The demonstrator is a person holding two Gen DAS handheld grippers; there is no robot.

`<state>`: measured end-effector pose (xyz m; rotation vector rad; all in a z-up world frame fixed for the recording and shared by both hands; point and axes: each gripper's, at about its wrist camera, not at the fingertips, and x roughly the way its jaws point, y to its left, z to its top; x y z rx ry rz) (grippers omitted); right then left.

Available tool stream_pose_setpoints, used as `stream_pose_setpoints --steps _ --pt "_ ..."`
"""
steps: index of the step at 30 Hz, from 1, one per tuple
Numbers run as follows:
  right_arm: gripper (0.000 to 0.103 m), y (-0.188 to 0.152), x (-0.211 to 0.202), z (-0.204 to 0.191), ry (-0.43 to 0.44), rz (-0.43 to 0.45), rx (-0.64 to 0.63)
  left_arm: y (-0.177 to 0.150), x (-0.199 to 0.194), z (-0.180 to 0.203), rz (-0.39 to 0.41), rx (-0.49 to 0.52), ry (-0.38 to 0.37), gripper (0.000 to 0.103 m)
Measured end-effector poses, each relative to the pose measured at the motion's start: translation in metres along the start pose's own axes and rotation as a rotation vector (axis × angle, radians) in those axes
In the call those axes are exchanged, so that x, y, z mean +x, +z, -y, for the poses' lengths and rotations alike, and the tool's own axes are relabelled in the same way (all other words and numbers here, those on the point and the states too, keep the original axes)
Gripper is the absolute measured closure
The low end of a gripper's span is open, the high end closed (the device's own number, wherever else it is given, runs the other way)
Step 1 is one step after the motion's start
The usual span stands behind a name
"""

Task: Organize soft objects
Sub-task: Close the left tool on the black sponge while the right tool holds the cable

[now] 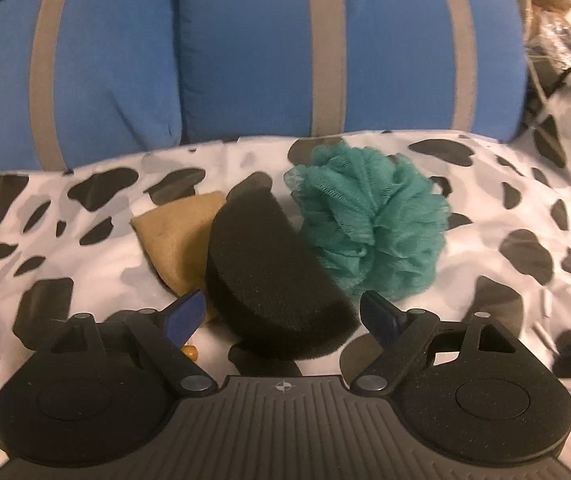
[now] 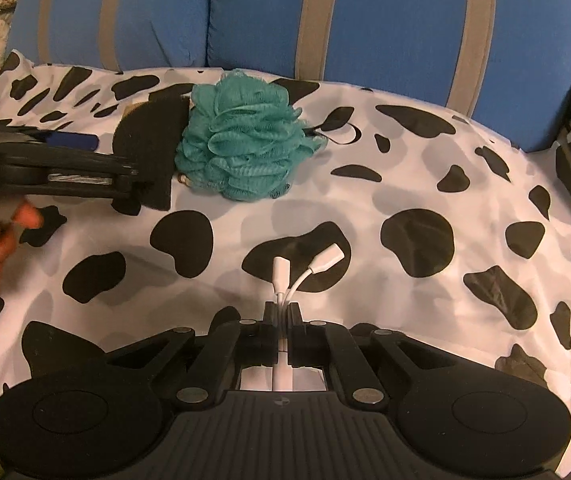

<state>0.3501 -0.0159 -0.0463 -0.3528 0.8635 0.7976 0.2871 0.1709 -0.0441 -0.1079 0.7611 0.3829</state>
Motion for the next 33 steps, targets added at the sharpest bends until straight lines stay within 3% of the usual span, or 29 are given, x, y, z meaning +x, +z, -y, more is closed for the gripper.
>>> stream_pose_setpoints --steps 8,10,16,33 --pt "0.097 0.003 -0.007 0.005 0.013 0.014 0.011 0.002 0.019 0.003 -0.054 -0.016 0.016 0.018" --pt "0.097 0.003 -0.009 0.005 0.016 0.018 0.01 0.002 0.018 0.003 -0.059 -0.026 0.016 0.028" --pt "0.097 0.006 -0.015 0.004 0.023 0.037 0.012 0.003 0.013 -0.011 -0.101 -0.078 0.001 0.04" --pt "0.097 0.011 -0.039 -0.001 0.028 0.097 0.012 0.0 -0.055 -0.018 -0.023 -0.044 -0.139 0.043"
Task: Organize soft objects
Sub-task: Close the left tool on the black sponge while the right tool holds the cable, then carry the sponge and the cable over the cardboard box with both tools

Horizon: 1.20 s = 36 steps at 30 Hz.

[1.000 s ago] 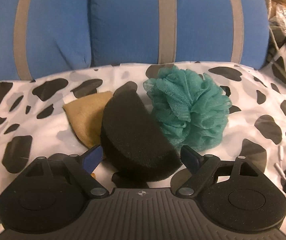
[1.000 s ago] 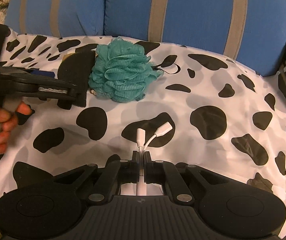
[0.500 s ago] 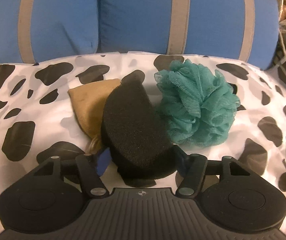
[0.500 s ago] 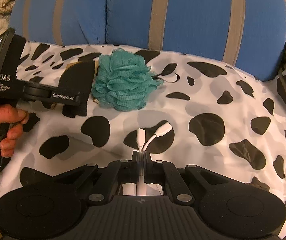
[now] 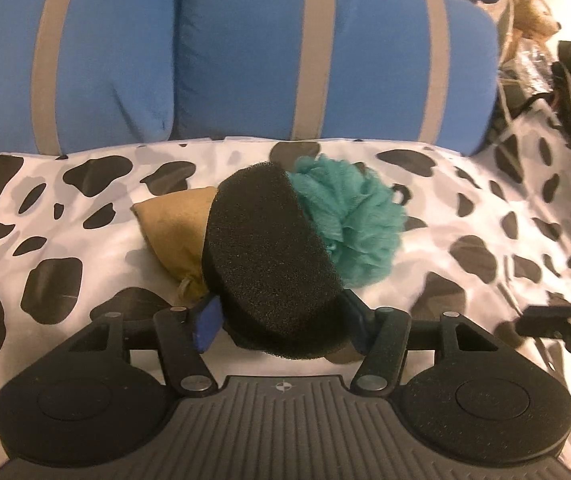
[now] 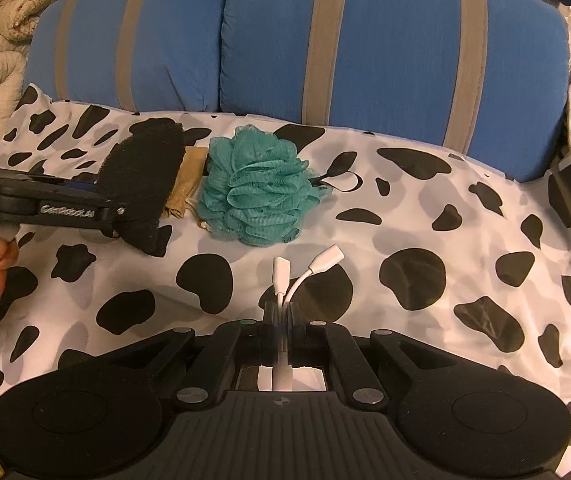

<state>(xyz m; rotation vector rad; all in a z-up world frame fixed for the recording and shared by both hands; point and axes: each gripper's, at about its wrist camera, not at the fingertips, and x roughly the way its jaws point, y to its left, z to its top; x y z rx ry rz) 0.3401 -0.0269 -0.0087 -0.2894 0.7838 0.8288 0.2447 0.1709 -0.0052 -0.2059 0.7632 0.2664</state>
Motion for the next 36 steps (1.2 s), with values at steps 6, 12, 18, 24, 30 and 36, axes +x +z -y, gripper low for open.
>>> stream_pose_setpoints --steps 6,12,18,24,30,36 --pt "0.097 -0.001 -0.014 -0.001 0.004 0.017 0.009 -0.011 -0.033 0.007 0.003 0.0 -0.036 0.043" --pt "0.097 -0.01 -0.031 -0.007 0.018 0.021 0.011 -0.024 -0.059 0.019 0.007 0.032 -0.044 0.043" --pt "0.097 -0.022 -0.054 -0.014 0.042 0.028 0.018 -0.039 -0.081 0.031 -0.002 0.05 -0.057 0.043" --pt "0.097 -0.038 -0.076 -0.021 0.065 0.022 0.028 -0.059 -0.104 0.039 -0.014 0.054 -0.073 0.043" --pt "0.097 -0.057 -0.097 -0.029 0.087 0.008 0.025 -0.079 -0.125 0.047 -0.039 0.056 -0.094 0.043" --pt "0.097 -0.076 -0.115 -0.039 0.098 -0.009 0.027 -0.104 -0.144 0.057 -0.077 0.055 -0.116 0.043"
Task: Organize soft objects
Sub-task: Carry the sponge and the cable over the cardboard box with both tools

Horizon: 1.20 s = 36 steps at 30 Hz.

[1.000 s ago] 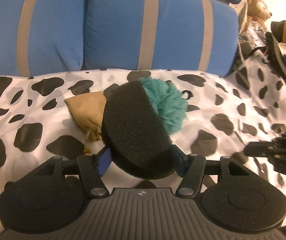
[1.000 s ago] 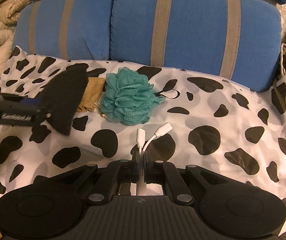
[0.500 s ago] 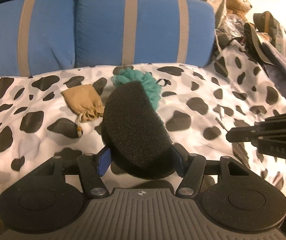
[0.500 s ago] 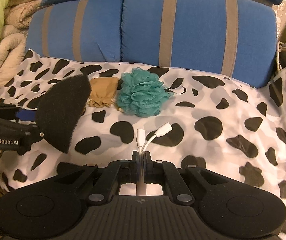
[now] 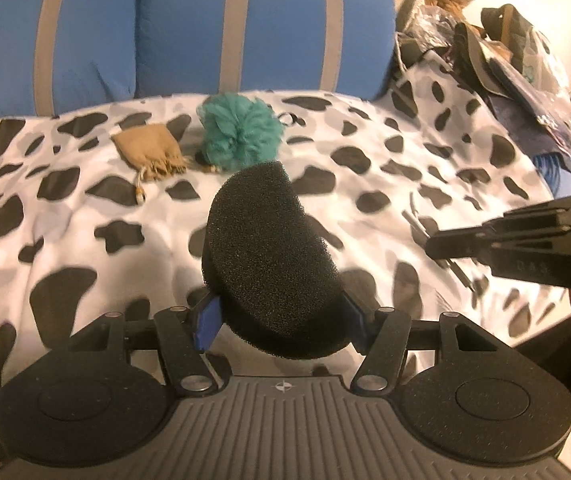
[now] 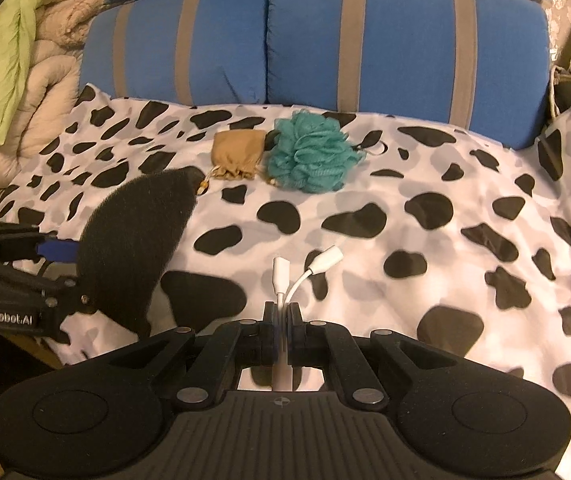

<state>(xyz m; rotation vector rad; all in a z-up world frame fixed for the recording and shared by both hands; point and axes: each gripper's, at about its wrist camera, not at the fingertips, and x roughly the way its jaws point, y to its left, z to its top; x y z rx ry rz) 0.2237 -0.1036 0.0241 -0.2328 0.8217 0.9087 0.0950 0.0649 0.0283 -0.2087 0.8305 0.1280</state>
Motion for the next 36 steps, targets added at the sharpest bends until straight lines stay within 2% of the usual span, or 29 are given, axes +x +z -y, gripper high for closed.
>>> stream_pose_setpoints --steps 15,25,31,36 --pt "0.097 -0.046 -0.03 -0.036 0.054 -0.07 0.002 -0.052 -0.032 0.025 -0.087 -0.02 -0.061 0.043" --pt "0.097 -0.075 -0.026 -0.064 0.083 -0.198 -0.037 -0.079 -0.034 0.026 -0.22 -0.028 -0.103 0.043" --pt "0.097 -0.092 -0.016 -0.077 0.099 -0.316 -0.072 -0.096 -0.027 0.024 -0.361 -0.045 -0.118 0.042" --pt "0.097 -0.098 -0.009 -0.08 0.088 -0.379 -0.078 -0.099 -0.025 0.019 -0.387 -0.059 -0.11 0.042"
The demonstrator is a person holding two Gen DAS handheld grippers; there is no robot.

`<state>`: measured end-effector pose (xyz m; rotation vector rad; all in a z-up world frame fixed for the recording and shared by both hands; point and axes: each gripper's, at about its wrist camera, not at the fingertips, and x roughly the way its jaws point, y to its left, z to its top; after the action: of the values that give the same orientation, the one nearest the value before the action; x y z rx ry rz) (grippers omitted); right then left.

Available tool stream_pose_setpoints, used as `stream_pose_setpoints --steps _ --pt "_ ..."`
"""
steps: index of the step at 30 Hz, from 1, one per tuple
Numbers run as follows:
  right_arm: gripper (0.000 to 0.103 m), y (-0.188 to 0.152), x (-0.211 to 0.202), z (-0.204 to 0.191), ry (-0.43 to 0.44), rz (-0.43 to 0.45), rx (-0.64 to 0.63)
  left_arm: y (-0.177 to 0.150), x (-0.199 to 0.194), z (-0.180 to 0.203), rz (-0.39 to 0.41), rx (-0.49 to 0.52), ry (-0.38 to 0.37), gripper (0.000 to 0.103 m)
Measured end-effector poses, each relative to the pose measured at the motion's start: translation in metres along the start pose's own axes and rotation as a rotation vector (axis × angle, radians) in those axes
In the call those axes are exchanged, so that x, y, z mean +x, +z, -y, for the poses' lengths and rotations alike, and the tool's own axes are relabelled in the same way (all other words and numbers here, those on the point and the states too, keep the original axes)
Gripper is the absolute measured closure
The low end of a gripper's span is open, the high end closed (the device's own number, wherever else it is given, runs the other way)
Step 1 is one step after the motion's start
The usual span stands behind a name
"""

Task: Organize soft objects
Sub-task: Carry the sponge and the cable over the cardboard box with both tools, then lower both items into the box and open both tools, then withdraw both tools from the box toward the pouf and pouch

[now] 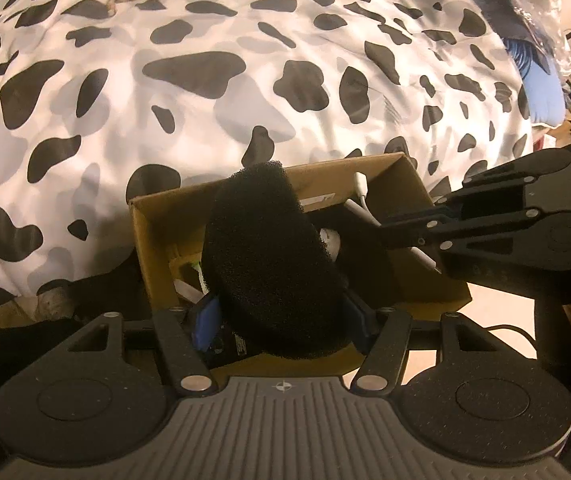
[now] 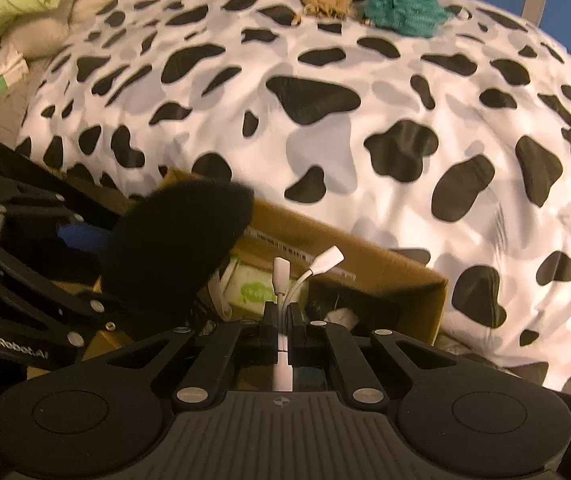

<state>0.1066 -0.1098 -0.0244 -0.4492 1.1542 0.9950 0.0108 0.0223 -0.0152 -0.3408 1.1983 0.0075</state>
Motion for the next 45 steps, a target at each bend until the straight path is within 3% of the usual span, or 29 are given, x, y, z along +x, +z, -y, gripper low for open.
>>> stream_pose_setpoints --steps 3,7,9,10,11,14,21,30,45 --pt "0.097 0.0 0.004 0.003 0.0 -0.023 0.013 0.001 0.003 0.0 -0.022 -0.002 0.006 0.04" --pt "0.094 0.0 0.012 0.003 0.011 -0.075 0.013 0.002 0.012 0.001 -0.069 -0.014 0.045 0.03" --pt "0.065 -0.001 0.017 0.003 -0.003 -0.107 0.009 0.003 0.016 -0.002 -0.09 -0.031 0.073 0.025" --pt "0.032 -0.002 0.018 0.003 -0.009 -0.114 0.006 0.003 0.017 -0.004 -0.096 -0.038 0.082 0.023" --pt "0.019 -0.002 0.019 0.001 -0.034 -0.12 -0.007 0.003 0.017 -0.006 -0.095 -0.048 0.092 0.022" --pt "0.009 -0.003 0.023 0.002 -0.049 -0.144 -0.006 0.004 0.018 -0.009 -0.095 -0.067 0.104 0.018" --pt "0.0 -0.003 0.026 0.005 -0.064 -0.17 0.012 0.005 0.022 -0.011 -0.112 -0.085 0.134 0.018" --pt "0.0 -0.004 0.031 0.004 -0.07 -0.199 0.0 0.007 0.017 -0.021 -0.083 -0.156 0.137 0.017" --pt "0.0 -0.006 0.015 0.019 -0.094 -0.12 0.07 0.013 0.013 -0.017 -0.044 -0.167 0.137 0.017"
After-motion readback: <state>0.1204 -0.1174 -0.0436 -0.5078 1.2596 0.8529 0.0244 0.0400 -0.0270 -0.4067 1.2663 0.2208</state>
